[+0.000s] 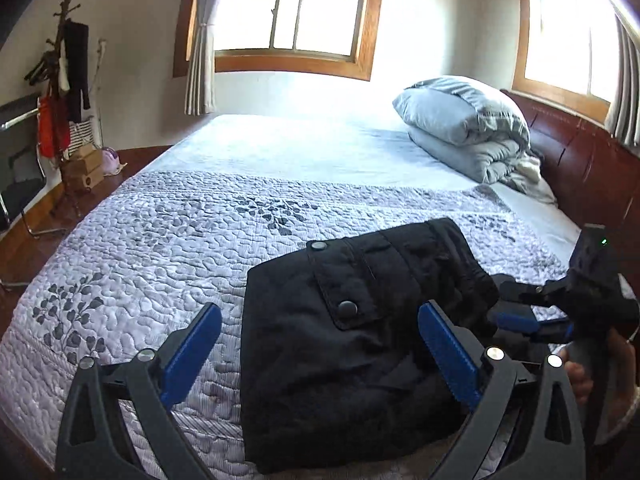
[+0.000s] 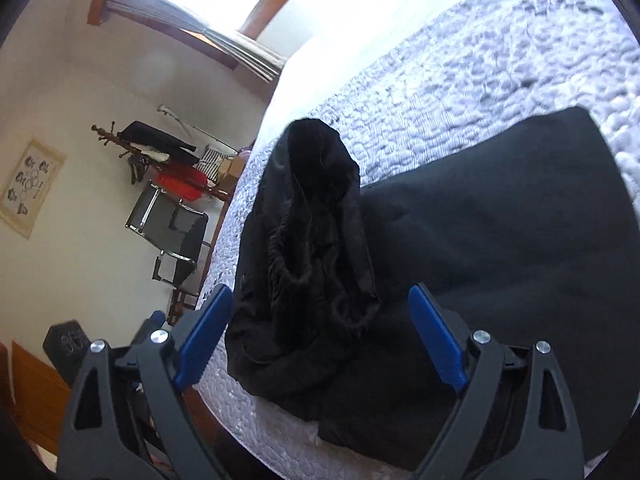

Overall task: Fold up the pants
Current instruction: 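Grasp the pants leg end with the right tool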

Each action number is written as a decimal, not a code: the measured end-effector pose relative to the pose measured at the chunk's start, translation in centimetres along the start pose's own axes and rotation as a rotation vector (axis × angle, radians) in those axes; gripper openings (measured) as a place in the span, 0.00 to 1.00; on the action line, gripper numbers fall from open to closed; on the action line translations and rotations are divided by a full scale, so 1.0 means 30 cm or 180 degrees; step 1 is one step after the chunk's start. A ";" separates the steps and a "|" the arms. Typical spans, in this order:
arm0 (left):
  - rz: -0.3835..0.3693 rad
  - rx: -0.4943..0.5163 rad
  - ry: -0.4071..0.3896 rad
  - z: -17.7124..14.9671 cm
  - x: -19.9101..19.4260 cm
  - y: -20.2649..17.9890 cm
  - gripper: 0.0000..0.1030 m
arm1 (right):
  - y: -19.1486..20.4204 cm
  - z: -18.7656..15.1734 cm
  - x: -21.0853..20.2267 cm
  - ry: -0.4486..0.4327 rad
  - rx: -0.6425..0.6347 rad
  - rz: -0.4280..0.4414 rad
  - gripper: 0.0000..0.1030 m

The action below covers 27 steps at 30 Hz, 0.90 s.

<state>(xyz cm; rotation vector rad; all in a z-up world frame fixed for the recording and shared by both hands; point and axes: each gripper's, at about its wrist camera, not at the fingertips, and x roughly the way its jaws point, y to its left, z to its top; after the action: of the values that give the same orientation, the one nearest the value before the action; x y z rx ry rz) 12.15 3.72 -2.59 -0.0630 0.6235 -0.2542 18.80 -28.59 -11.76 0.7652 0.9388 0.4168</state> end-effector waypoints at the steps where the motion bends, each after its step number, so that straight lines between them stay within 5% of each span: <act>1: -0.0016 -0.0102 -0.0075 0.005 -0.013 0.025 0.97 | -0.003 0.007 0.019 0.0043 0.0042 0.0013 0.87; 5: 0.0041 -0.0450 -0.0330 0.007 -0.032 0.095 0.97 | -0.003 0.035 0.088 0.0195 0.0070 0.0034 0.87; 11: 0.0139 -0.0776 -0.0319 -0.023 -0.003 0.179 0.97 | 0.025 0.043 0.146 0.0277 0.0010 0.0027 0.87; 16: 0.0259 -0.0803 -0.0155 -0.050 0.033 0.224 0.97 | 0.057 0.026 0.175 0.0292 -0.0138 -0.0089 0.85; 20: 0.0275 -0.0753 0.0246 -0.080 0.112 0.237 0.97 | 0.071 0.014 0.185 0.0289 -0.0185 -0.0151 0.82; 23: 0.0224 -0.0757 0.0537 -0.111 0.172 0.233 0.96 | 0.067 0.015 0.182 0.0286 -0.0177 -0.0179 0.72; 27: 0.0207 -0.0712 0.0710 -0.148 0.210 0.219 0.96 | 0.035 0.019 0.165 0.0285 -0.0215 -0.0229 0.41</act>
<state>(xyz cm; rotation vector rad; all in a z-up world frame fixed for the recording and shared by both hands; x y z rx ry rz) 15.90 8.56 -10.67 -0.2317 0.8729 -0.1282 21.95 -25.02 -13.58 0.6536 1.0280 0.4204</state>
